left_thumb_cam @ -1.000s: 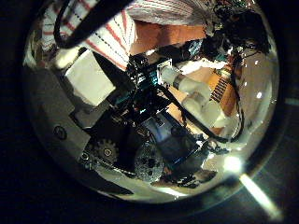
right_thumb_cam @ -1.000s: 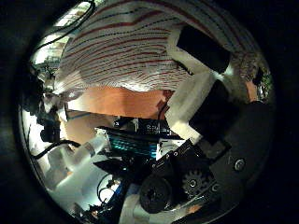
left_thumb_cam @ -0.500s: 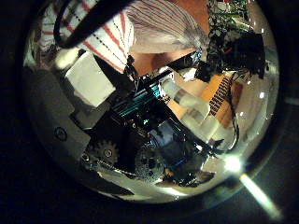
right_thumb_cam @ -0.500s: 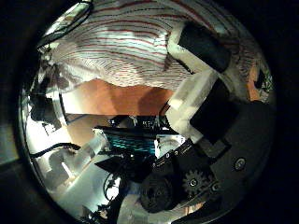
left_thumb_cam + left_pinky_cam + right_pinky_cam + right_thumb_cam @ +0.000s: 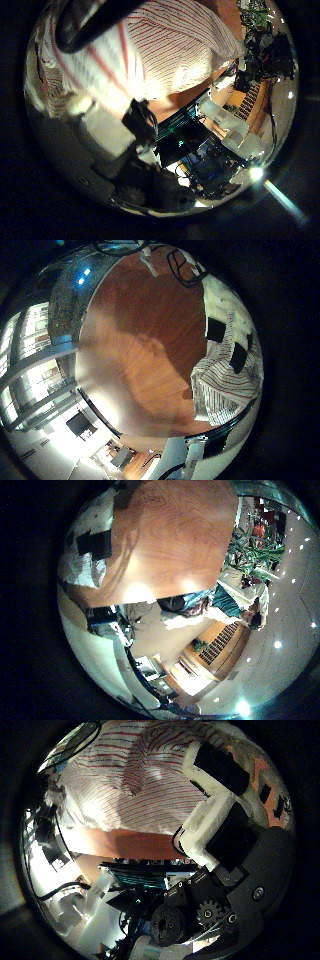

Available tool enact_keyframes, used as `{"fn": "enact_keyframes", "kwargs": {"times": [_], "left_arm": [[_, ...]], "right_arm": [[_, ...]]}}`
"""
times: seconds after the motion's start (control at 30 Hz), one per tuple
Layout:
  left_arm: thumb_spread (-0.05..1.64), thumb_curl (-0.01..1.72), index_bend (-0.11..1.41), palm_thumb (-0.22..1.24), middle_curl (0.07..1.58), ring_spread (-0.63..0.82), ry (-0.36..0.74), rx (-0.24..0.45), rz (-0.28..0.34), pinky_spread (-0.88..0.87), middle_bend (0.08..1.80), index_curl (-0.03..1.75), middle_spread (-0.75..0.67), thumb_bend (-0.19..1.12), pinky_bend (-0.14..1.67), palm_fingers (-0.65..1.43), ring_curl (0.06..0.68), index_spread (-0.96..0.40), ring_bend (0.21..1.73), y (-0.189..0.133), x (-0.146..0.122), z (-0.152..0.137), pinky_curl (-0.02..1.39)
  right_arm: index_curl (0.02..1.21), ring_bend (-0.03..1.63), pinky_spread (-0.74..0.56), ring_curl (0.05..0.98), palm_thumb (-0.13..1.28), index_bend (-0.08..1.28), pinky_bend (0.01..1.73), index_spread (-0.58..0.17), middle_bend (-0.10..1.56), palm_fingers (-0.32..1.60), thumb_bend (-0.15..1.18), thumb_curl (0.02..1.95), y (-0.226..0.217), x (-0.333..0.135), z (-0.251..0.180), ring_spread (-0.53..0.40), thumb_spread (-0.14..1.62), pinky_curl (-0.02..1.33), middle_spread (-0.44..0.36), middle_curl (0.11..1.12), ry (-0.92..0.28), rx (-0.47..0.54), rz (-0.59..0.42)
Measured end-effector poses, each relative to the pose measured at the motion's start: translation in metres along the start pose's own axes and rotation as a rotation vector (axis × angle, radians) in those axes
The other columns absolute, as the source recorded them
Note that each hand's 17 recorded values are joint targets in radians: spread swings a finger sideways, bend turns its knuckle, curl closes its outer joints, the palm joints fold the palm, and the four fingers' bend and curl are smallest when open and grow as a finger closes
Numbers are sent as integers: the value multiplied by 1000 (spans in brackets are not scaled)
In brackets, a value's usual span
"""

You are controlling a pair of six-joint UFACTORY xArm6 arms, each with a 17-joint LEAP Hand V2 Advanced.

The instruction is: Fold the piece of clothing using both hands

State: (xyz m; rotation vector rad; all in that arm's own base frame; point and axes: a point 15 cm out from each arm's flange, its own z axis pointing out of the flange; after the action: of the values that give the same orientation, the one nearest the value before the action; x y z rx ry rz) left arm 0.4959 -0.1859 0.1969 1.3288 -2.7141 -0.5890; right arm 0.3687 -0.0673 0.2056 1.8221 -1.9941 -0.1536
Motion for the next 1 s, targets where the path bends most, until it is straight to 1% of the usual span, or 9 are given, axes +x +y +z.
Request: {"fn": "enact_keyframes", "kwargs": {"times": [0.13,0.3,0.37,0.4,0.43,0.6,0.73,0.87,1.0], "left_arm": [[1137,492,128,557,984,-322,33,88,-16,-422,510,1214,-453,-34,632,127,443,-359,1051,-18,-11,-3,764],[1144,433,128,436,865,-190,87,149,-42,-232,350,1010,-247,-42,604,7,429,-222,1027,-28,-20,-6,758],[1150,414,144,410,822,-146,103,158,-59,-152,325,941,-168,-34,571,-3,417,-174,1004,-27,-27,-6,743],[1152,408,147,404,803,-124,108,162,-66,-115,316,909,-135,-29,555,-6,412,-148,991,-26,-29,-6,735],[1154,402,153,400,780,-103,113,164,-75,-78,294,880,-95,-26,544,-11,408,-128,983,-25,-34,-6,727],[1155,382,152,389,683,-8,127,180,-121,81,226,746,61,-23,490,-18,381,-38,922,-7,-61,-16,676],[1159,370,158,390,616,60,142,214,-145,175,190,662,140,-20,461,-9,359,1,871,14,-75,-39,636],[1163,362,153,393,563,119,176,185,-137,265,190,587,193,-18,433,-12,338,29,830,47,-72,-53,592],[1172,355,139,402,524,184,199,126,-119,338,194,515,234,-17,421,-16,322,50,799,79,-58,-61,555]], "right_arm": [[1083,1239,-380,670,884,637,1078,-494,1020,929,-4,367,-17,0,-1,-252,1477,773,-240,862,-5,25,18],[1068,1255,-412,677,827,551,1075,-500,966,821,-12,342,-36,-1,-6,-267,1517,780,-248,852,-18,95,68],[1020,1261,-457,676,779,394,1077,-490,846,571,-19,323,-41,1,-7,-279,1532,776,-270,814,-22,116,81],[998,1247,-474,667,761,345,1084,-488,817,523,-17,315,-42,4,-7,-286,1538,768,-285,800,-25,119,90],[969,1213,-446,660,717,302,1046,-480,732,319,-29,304,-42,6,-7,-282,1529,764,-292,770,-27,119,97],[817,1026,-234,561,595,224,883,-469,573,75,-31,264,-40,27,-8,-210,1504,698,-225,666,-44,125,146],[722,939,-54,502,537,198,800,-448,490,79,-11,242,-32,49,-26,-148,1483,641,-154,600,-56,173,184],[666,881,54,462,585,224,692,-452,468,142,14,241,-13,69,-54,-123,1511,581,-195,557,-56,250,203],[627,850,92,430,628,264,596,-474,475,265,31,238,12,69,-55,-158,1534,526,-269,527,-43,268,125]]}}
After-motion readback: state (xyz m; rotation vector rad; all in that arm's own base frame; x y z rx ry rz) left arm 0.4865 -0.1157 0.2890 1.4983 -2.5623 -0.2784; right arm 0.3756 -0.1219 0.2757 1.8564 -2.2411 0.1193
